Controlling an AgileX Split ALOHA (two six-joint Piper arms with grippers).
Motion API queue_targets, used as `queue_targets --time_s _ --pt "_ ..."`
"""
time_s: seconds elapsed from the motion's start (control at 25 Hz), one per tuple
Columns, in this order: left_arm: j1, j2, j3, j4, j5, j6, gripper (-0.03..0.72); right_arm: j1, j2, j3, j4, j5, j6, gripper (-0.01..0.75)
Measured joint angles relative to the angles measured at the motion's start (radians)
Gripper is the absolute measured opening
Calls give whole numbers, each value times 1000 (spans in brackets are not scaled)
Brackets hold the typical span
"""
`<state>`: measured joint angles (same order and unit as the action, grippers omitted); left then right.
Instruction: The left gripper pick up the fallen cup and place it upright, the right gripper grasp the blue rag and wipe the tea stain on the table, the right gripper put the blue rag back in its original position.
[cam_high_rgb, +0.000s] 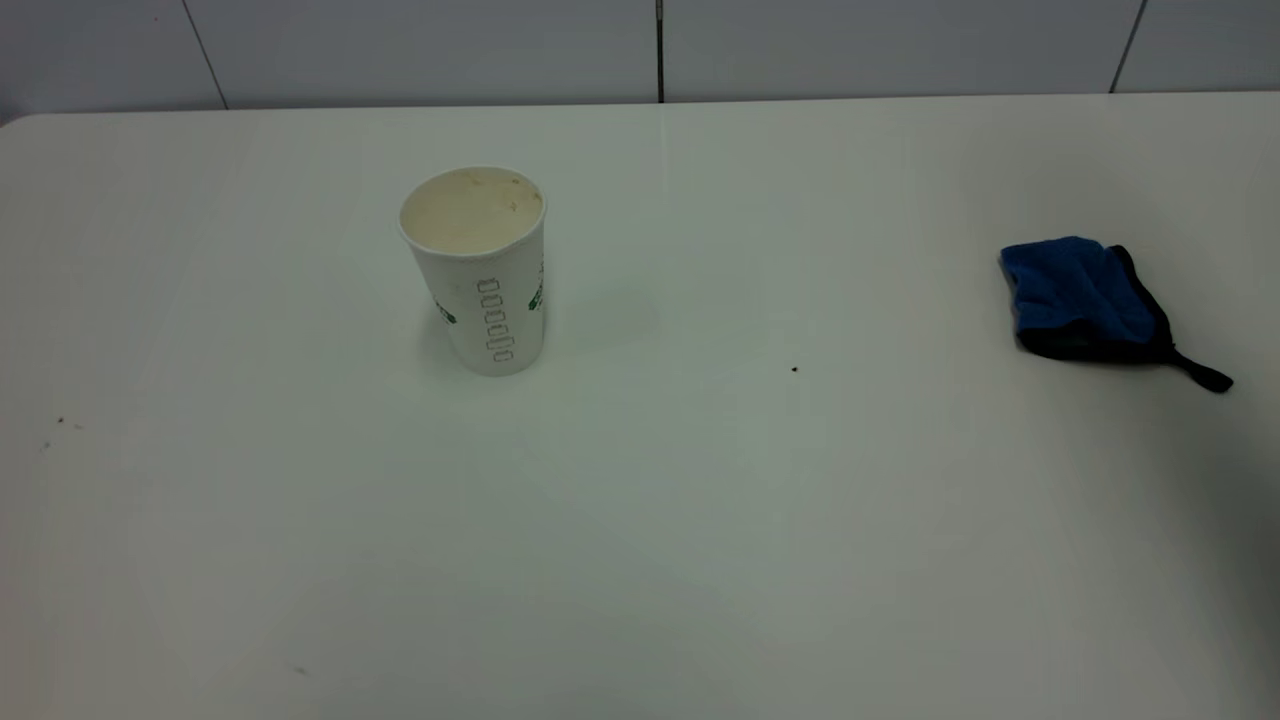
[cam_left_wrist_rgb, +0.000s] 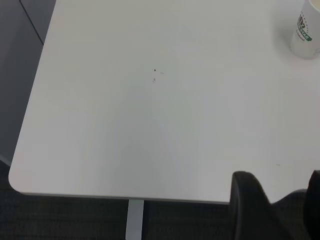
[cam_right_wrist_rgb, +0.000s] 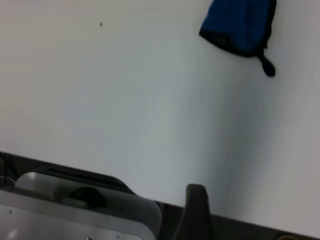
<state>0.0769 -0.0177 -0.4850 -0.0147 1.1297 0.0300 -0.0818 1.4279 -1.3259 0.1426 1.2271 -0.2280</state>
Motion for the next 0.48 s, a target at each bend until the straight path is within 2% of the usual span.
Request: queue_targets --time_s 0.48 --pt "0 0 0 0 0 0 305 0 -500 457 -8 10 -18 682"
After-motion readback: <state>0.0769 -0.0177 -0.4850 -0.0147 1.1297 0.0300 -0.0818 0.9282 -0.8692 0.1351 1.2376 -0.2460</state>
